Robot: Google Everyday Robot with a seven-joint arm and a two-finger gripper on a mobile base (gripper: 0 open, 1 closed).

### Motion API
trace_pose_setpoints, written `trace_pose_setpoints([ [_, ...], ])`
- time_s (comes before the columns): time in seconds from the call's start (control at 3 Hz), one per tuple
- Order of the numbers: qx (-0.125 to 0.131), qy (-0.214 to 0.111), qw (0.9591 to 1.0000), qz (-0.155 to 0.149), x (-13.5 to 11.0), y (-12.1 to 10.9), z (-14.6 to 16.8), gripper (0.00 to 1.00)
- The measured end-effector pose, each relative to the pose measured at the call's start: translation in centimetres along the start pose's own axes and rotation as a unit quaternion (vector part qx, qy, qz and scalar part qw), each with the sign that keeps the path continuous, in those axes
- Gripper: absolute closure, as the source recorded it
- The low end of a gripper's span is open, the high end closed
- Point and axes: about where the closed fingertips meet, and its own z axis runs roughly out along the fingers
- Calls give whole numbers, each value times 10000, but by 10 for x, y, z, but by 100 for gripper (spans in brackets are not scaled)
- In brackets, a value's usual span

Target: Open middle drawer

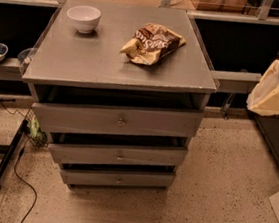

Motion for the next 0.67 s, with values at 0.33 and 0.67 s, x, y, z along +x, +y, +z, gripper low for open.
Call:
trace_pose_setpoints([
  [0.33, 6, -2, 10000, -3, 0, 0, 0, 100],
  [0.67, 292, -109, 9994, -147, -9, -9, -17, 100],
])
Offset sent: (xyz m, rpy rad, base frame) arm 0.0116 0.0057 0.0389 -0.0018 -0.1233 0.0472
